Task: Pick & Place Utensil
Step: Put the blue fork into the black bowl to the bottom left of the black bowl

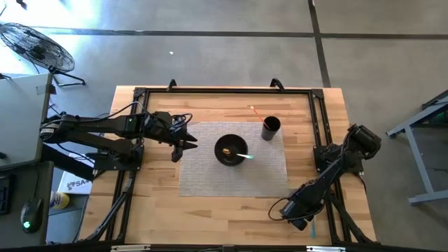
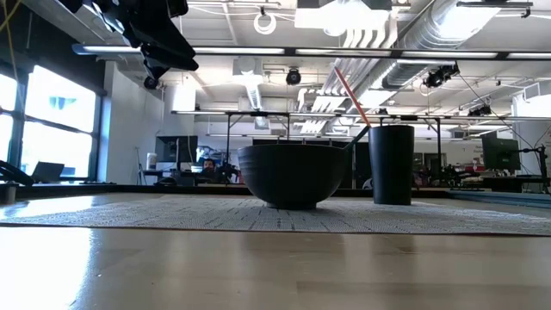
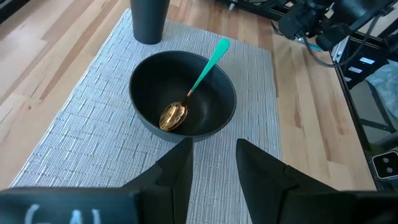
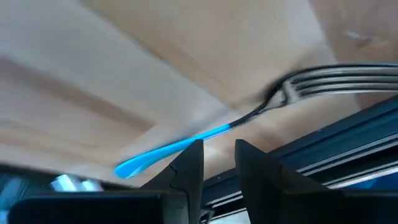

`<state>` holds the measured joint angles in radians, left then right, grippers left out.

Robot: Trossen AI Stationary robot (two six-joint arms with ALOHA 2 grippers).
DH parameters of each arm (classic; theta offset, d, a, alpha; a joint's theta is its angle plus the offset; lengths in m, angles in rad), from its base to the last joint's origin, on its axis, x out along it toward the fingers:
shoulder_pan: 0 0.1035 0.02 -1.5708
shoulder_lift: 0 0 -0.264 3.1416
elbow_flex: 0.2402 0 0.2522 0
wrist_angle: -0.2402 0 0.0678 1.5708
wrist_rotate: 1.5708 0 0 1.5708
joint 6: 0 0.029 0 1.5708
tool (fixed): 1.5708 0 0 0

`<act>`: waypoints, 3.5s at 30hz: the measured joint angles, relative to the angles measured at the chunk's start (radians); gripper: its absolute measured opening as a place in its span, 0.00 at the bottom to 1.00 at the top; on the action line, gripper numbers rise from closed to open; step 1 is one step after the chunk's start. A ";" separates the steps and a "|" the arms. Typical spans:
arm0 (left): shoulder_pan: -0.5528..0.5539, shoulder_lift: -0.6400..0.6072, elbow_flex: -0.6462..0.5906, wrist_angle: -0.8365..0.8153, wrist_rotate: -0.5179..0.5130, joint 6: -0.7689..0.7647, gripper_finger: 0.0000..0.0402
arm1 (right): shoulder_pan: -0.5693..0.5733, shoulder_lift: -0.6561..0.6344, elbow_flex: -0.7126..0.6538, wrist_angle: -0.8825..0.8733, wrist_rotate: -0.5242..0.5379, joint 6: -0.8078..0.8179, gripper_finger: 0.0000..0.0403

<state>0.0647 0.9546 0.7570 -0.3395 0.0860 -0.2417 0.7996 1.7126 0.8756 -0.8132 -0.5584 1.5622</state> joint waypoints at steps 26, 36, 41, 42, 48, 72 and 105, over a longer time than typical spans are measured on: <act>0.000 0.000 0.000 0.001 -0.001 0.000 0.30 | -0.036 -0.046 -0.079 0.171 0.166 0.018 0.02; 0.000 0.000 0.001 0.001 -0.001 0.000 0.30 | -0.084 -0.107 -0.044 0.194 0.443 -0.106 0.02; 0.000 0.000 0.001 0.001 -0.001 0.000 0.30 | -0.100 -0.110 -0.032 0.253 0.528 -0.204 0.02; 0.000 0.000 0.001 0.001 -0.001 0.000 0.30 | -0.103 -0.110 -0.033 0.267 0.544 -0.222 0.03; 0.000 0.000 0.001 0.001 -0.001 0.000 0.30 | -0.120 -0.110 -0.033 0.273 0.696 -0.335 0.02; 0.000 0.000 0.001 0.001 -0.001 0.000 0.30 | -0.206 -0.082 -0.089 0.322 1.001 -0.561 0.07; 0.000 0.000 0.001 0.000 0.000 0.000 0.30 | -0.229 -0.085 -0.250 0.563 1.085 -0.594 0.07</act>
<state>0.0647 0.9546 0.7578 -0.3393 0.0856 -0.2416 0.5705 1.6272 0.6254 -0.2501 0.5266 0.9677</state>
